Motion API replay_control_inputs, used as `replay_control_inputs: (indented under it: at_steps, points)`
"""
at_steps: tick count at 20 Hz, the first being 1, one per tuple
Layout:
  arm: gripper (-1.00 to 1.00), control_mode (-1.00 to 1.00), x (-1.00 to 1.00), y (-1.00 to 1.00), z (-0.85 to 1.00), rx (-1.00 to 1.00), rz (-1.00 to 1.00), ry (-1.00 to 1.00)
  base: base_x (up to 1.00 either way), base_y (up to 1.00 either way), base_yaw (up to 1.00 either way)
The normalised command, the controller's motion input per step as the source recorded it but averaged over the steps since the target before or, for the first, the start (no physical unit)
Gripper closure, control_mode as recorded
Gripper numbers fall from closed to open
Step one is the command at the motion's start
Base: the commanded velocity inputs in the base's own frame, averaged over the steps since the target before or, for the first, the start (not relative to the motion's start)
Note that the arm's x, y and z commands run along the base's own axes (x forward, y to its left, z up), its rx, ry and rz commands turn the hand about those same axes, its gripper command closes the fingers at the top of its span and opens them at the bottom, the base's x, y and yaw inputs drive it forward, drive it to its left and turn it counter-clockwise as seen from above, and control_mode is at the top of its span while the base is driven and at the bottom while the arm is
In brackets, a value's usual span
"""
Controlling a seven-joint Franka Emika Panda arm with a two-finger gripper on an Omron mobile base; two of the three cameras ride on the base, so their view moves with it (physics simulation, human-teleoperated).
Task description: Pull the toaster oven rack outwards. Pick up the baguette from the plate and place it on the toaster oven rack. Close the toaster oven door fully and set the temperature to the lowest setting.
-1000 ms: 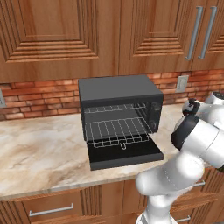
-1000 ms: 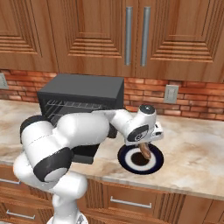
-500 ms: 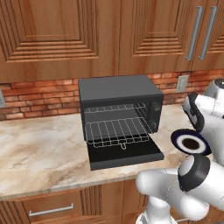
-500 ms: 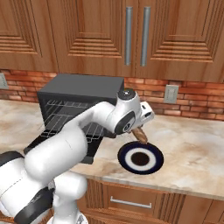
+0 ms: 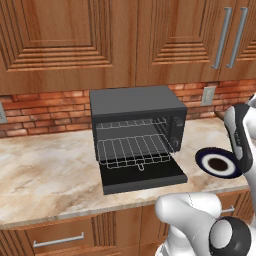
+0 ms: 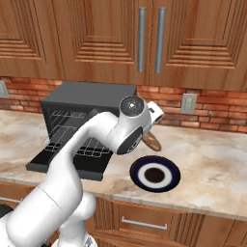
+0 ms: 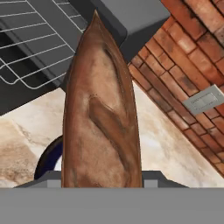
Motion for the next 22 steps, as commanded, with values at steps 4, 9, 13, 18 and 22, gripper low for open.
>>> replay_control_inputs:
  at_steps: [4, 9, 13, 18, 22]
  points:
    - [1.0, -1.0, -0.45, 0.38, 0.53, -0.01, 0.23, 0.0, 0.0, 0.0, 0.0]
    - [1.0, -1.0, -0.36, 0.52, 0.35, 0.0, 0.17, 0.0, 0.0, 0.0, 0.0]
    - [1.0, -1.0, -0.28, 0.7, 0.13, 0.0, 0.12, 0.0, 0.0, 0.0, 0.0]
    - [1.0, -1.0, -0.03, 0.9, 0.0, -0.04, 0.04, 0.06, 0.0, 0.0, 0.0]
    - [1.0, -1.0, 0.0, 0.94, 0.0, -0.07, 0.0, 0.09, 0.0, 0.0, 0.0]
